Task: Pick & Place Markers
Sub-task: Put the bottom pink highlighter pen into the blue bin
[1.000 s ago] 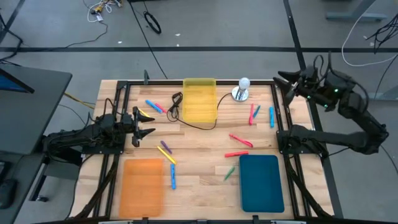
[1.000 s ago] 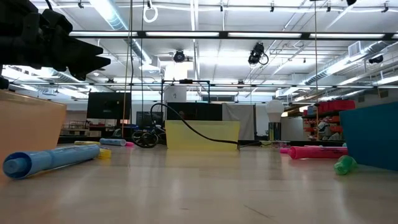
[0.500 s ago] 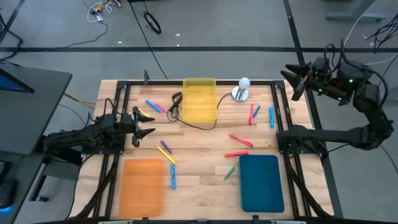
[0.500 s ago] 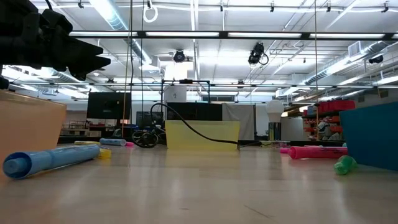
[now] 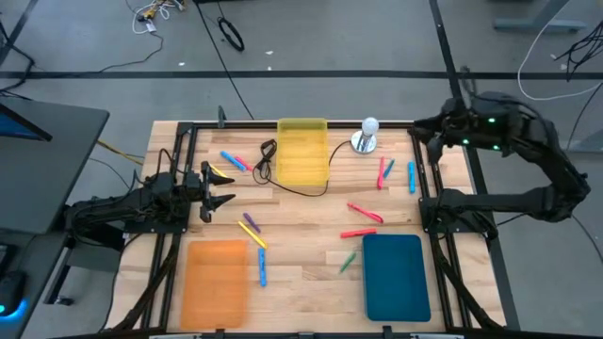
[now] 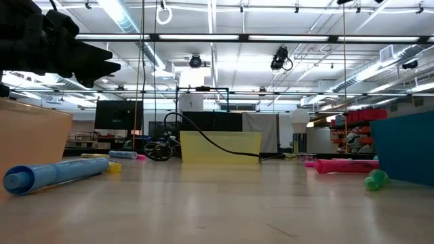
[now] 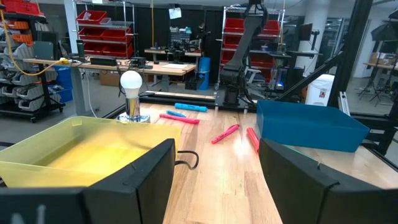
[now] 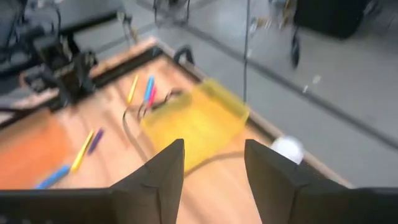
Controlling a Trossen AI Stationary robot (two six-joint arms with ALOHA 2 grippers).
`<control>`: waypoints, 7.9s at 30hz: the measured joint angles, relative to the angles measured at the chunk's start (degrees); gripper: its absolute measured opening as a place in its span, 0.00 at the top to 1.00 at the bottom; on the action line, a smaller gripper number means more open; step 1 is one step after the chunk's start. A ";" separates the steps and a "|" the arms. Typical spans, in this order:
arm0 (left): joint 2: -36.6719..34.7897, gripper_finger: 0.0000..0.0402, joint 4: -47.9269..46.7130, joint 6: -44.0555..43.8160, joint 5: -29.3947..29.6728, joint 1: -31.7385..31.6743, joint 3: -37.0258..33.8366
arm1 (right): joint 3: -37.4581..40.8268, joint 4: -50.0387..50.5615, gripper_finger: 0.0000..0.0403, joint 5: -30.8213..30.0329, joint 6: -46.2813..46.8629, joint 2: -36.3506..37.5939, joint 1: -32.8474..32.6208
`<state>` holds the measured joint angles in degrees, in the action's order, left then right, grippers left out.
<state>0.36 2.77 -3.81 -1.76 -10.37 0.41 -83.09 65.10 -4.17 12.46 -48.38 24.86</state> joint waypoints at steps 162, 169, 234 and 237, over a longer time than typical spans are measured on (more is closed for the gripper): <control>-0.01 0.41 0.00 0.00 0.00 0.00 0.02 | 27.43 -12.43 0.95 5.73 10.88 -48.26 -21.46; -0.01 0.41 0.00 0.00 0.00 0.00 0.02 | 24.31 -4.04 0.95 7.68 8.51 -48.23 -21.49; -0.02 0.41 0.01 0.00 0.00 0.00 0.00 | 7.74 16.24 0.95 8.14 0.56 -35.50 -21.49; -0.02 0.41 0.00 0.00 0.00 0.00 0.00 | 7.74 16.90 0.95 8.11 3.86 -35.50 -22.90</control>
<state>0.34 2.77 -3.81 -1.76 -10.37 0.40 -75.35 82.00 3.93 16.32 -83.88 1.97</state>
